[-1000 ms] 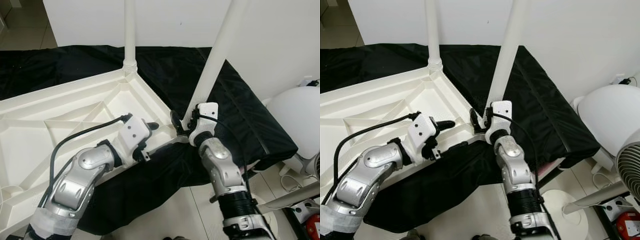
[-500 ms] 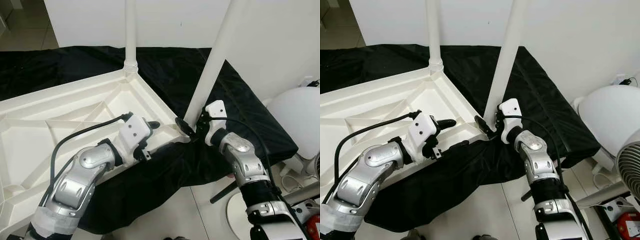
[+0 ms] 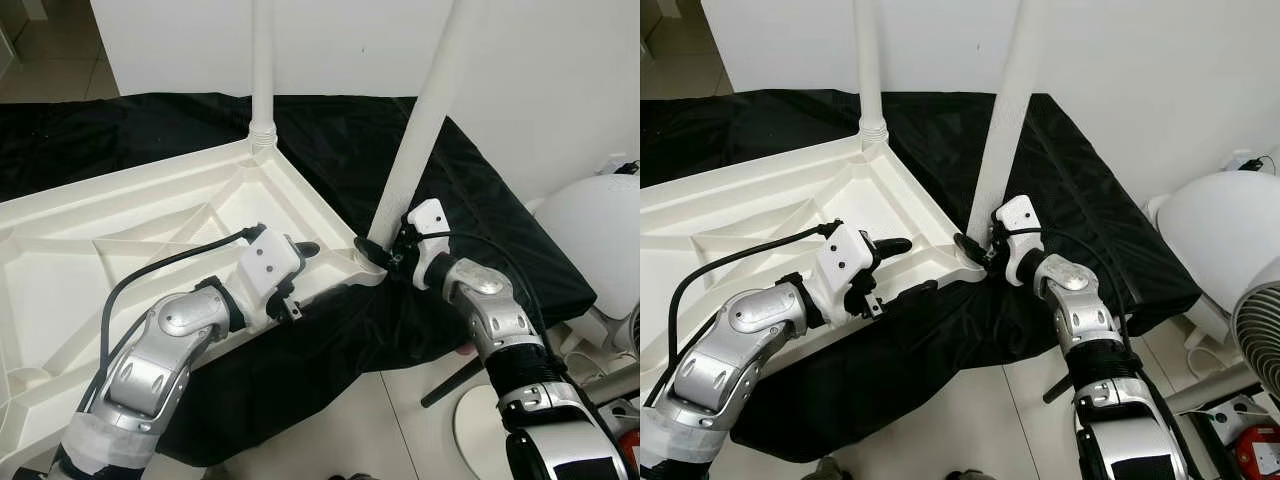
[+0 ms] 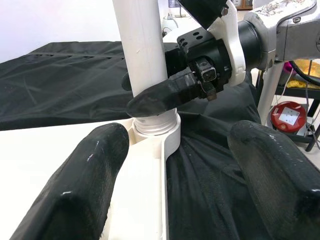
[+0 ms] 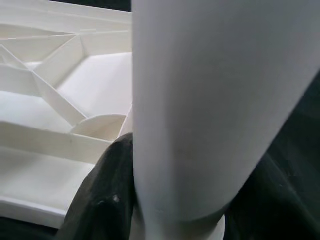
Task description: Building children table
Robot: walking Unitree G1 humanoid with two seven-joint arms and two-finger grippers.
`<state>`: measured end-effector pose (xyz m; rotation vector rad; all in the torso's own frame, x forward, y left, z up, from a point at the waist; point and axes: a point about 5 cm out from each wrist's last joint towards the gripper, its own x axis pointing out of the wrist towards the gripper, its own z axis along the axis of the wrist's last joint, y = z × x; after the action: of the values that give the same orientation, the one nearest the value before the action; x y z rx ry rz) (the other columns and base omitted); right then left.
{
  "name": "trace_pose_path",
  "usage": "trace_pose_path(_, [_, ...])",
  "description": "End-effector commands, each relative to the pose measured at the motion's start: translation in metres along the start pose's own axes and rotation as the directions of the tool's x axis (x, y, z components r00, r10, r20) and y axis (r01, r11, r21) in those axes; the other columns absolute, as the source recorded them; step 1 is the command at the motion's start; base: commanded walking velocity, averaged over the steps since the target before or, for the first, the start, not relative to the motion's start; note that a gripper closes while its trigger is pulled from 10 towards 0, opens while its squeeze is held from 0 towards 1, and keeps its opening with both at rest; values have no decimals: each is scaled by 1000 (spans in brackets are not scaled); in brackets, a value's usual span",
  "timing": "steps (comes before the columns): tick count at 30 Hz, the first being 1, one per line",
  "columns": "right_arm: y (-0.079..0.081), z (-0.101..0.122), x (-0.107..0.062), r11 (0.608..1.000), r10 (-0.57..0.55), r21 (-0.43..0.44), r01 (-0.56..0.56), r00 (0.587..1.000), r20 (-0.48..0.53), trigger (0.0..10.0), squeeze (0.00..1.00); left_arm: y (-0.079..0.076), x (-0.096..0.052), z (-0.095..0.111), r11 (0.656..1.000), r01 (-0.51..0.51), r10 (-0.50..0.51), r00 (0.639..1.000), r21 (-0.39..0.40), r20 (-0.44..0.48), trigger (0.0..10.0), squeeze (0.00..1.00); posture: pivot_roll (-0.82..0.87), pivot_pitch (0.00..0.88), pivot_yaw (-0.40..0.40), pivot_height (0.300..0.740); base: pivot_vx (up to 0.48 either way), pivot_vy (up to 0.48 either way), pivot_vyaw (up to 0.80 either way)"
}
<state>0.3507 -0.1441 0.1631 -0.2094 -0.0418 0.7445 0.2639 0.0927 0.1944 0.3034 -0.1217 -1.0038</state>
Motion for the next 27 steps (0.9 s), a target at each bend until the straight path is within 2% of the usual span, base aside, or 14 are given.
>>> trace_pose_path(1, [5, -12, -5, 1000, 11, 17, -11, 999, -50, 10000, 0, 0, 1, 0, 1000, -13, 13, 1000, -7, -3, 10000, 0, 130, 89, -62, 740, 0, 0, 0])
trace_pose_path(7, [5, -14, -11, 997, -40, 63, 42, 998, -39, 10000, 0, 0, 0, -1, 1000, -19, 19, 1000, -9, -6, 10000, 0, 127, 87, -65, 740, 0, 0, 0])
trace_pose_path(8, [5, -13, -12, 991, -102, 86, 105, 994, -32, 10000, 0, -1, -1, -1, 1000, -20, 20, 1000, -11, -6, 10000, 0, 119, 92, -62, 740, 0, 0, 0])
trace_pose_path(9, [4, -14, -12, 969, -206, 130, 210, 978, -40, 10000, 0, -1, 0, -2, 1000, -20, 20, 1000, -14, -7, 10000, 0, 116, 94, -62, 740, 0, 0, 0])
trace_pose_path(12, [4, -14, -12, 944, -285, 160, 290, 957, -52, 10000, 0, -1, 0, -2, 1000, -20, 20, 1000, -16, -7, 10000, 0, 114, 92, -62, 740, 0, 0, 0])
trace_pose_path(13, [4, -14, -12, 909, -365, 191, 371, 929, -69, 10000, 0, -1, 1, -2, 1000, -21, 21, 1000, -18, -5, 10000, 0, 113, 94, -62, 740, 0, 0, 0])
trace_pose_path(15, [5, -15, -13, 886, -407, 208, 415, 910, -81, 10000, 0, -1, 1, -2, 1000, -21, 21, 1000, -19, -5, 10000, 0, 112, 92, -61, 740, 0, 0, 0])
trace_pose_path(17, [5, -15, -13, 886, -407, 208, 415, 910, -81, 10000, 0, -1, 1, -2, 1000, -21, 21, 1000, -19, -5, 10000, 0, 112, 92, -61, 740, 0, 0, 0])
trace_pose_path(20, [15, -13, -8, 802, -543, 238, 548, 834, -92, 10000, 0, 0, 2, -2, 1000, -21, 21, 1000, -21, -3, 10000, 0, 106, 93, -58, 740, 0, 0, 0])
trace_pose_path(21, [15, -13, -8, 802, -543, 238, 548, 834, -92, 10000, 0, 0, 2, -2, 1000, -21, 21, 1000, -21, -3, 10000, 0, 106, 93, -58, 740, 0, 0, 0])
trace_pose_path(22, [20, -13, -6, 765, -593, 243, 597, 799, -98, 10000, 0, 0, 2, -2, 1000, -21, 21, 1000, -20, -2, 10000, 0, 106, 91, -61, 740, 0, 0, 0])
trace_pose_path(25, [20, -13, -6, 765, -593, 243, 597, 799, -98, 10000, 0, 0, 2, -2, 1000, -21, 21, 1000, -20, -2, 10000, 0, 106, 91, -61, 740, 0, 0, 0])
trace_pose_path(26, [24, -13, -5, 730, -632, 252, 636, 768, -108, 10000, 0, 0, 3, -2, 1000, -20, 20, 1000, -20, -1, 10000, 0, 107, 92, -60, 740, 0, 0, 0])
trace_pose_path(27, [24, -13, -5, 730, -632, 252, 636, 768, -108, 10000, 0, 0, 3, -2, 1000, -20, 20, 1000, -20, -1, 10000, 0, 107, 92, -60, 740, 0, 0, 0])
